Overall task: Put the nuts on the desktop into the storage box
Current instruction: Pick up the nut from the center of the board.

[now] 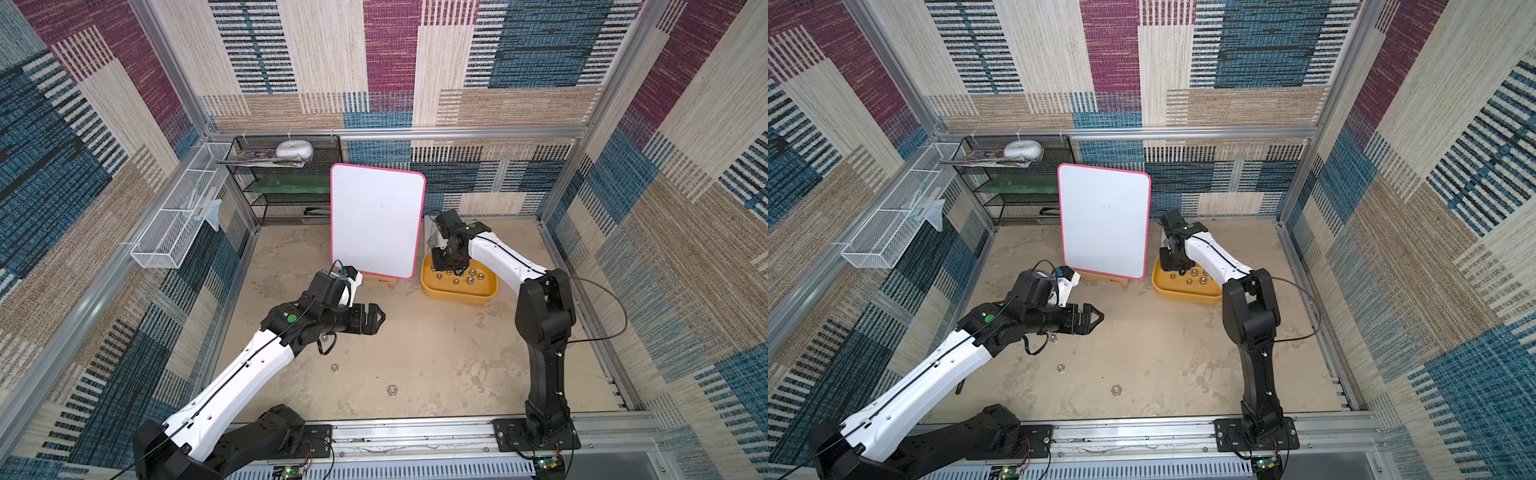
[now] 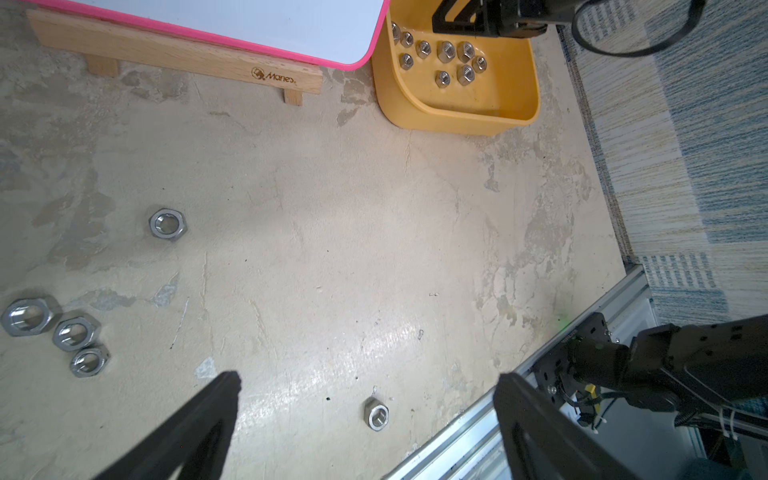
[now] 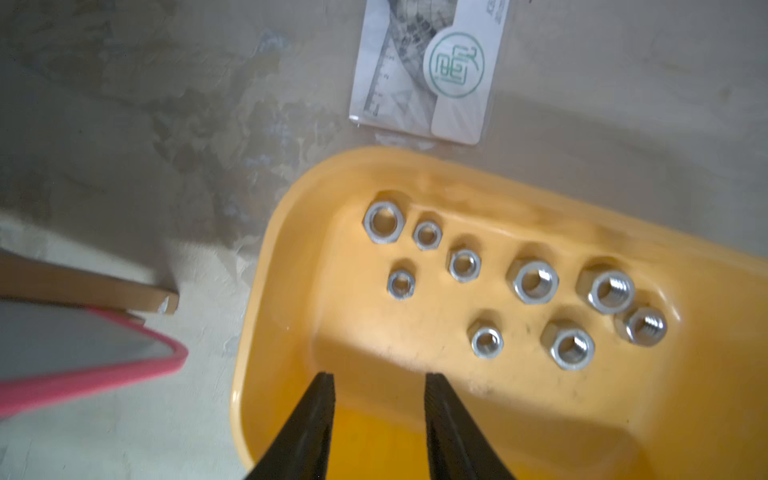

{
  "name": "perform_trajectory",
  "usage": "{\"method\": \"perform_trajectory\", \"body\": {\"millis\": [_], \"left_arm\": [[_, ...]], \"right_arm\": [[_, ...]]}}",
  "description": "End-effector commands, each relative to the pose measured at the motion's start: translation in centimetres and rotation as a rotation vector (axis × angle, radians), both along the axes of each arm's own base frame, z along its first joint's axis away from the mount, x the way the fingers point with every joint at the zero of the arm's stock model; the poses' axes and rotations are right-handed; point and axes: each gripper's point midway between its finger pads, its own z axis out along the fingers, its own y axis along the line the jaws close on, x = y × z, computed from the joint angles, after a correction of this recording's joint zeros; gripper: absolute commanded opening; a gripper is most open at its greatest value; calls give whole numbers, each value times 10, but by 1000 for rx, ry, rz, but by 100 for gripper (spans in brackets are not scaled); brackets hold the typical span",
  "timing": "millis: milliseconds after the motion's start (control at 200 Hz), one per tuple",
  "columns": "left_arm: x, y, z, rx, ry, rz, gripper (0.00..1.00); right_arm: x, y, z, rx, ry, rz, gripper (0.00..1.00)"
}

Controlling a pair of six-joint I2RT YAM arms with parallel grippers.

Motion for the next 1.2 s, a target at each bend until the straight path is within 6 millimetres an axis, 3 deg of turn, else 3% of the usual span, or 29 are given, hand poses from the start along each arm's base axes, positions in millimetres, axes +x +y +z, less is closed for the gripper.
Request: {"method": "perform_trajectory", "body": {"millis": [0, 190, 446, 816, 1197], "left_arm": [[-1, 8, 0, 10, -8, 39, 100], [-9, 21, -1, 25, -14, 74, 100], [-24, 41, -1, 45, -24, 134, 100], [-49, 71, -9, 85, -12, 220, 100], [-68, 80, -11, 66, -19, 213, 100]], "right_arm": [[-21, 0, 3, -3, 9, -7, 41], [-78, 14, 4, -8, 31, 48, 42], [-150, 56, -9, 10, 78, 151, 42], [-230, 114, -34, 31, 135, 251, 43], [-295, 146, -56, 14, 182, 310, 44]]}}
